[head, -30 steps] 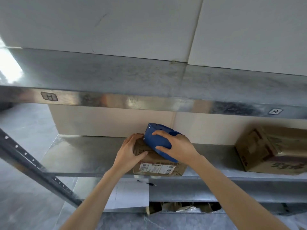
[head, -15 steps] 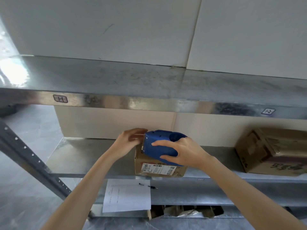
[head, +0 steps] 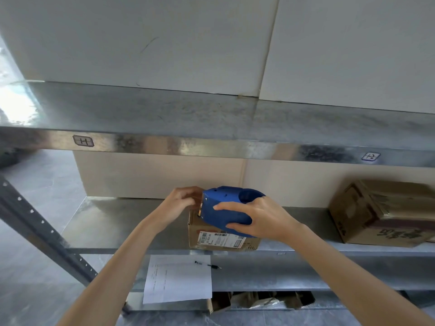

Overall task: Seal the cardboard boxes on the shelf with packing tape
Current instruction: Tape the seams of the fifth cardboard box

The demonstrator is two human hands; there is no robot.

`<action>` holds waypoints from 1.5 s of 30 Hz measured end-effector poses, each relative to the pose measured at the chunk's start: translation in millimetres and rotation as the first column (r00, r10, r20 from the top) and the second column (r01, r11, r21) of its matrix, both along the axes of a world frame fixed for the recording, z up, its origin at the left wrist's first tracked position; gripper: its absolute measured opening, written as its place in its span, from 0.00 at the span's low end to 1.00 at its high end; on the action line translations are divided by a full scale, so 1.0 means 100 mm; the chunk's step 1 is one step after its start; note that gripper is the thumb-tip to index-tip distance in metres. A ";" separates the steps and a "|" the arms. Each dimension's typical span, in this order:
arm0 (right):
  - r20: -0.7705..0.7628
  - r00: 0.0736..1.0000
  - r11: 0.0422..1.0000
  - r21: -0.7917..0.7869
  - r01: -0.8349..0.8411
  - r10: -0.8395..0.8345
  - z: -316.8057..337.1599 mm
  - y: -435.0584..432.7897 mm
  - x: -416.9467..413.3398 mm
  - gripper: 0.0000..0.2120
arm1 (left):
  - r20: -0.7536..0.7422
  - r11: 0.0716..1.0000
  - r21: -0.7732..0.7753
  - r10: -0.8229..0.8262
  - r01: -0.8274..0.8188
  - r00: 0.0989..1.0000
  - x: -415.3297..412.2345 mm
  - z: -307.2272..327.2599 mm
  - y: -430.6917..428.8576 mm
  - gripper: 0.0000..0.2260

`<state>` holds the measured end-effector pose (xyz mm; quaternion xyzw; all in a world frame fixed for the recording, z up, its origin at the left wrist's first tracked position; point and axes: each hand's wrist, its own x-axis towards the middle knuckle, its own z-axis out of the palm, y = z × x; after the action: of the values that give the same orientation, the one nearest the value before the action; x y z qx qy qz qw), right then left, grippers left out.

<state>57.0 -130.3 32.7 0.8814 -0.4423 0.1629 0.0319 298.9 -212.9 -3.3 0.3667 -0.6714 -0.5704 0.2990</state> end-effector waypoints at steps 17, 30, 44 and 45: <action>0.010 1.000 0.999 0.037 -0.014 0.014 0.06 0.07 -0.02 0.24 | 0.063 0.963 -0.251 0.115 -0.096 0.991 -0.13 -0.02 -0.03 0.16; -0.077 0.997 0.994 0.100 0.036 -0.028 0.26 -0.11 -0.06 0.21 | 0.142 0.907 -0.346 0.303 -0.240 0.942 -0.05 0.03 -0.12 0.14; -0.108 0.973 0.952 0.212 0.223 -0.204 0.30 -0.01 -0.57 0.22 | -0.019 0.868 -0.064 0.493 -0.493 0.870 0.43 -0.08 -0.15 0.15; -0.092 0.972 0.947 0.222 0.233 -0.217 0.29 -0.01 -0.58 0.22 | -0.051 0.870 -0.027 0.491 -0.492 0.870 0.37 -0.09 -0.11 0.13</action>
<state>-1.4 -131.0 61.7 0.8278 -0.5546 0.0761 -0.0376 336.3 -224.4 -12.0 0.5071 -0.5607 -0.4700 0.4556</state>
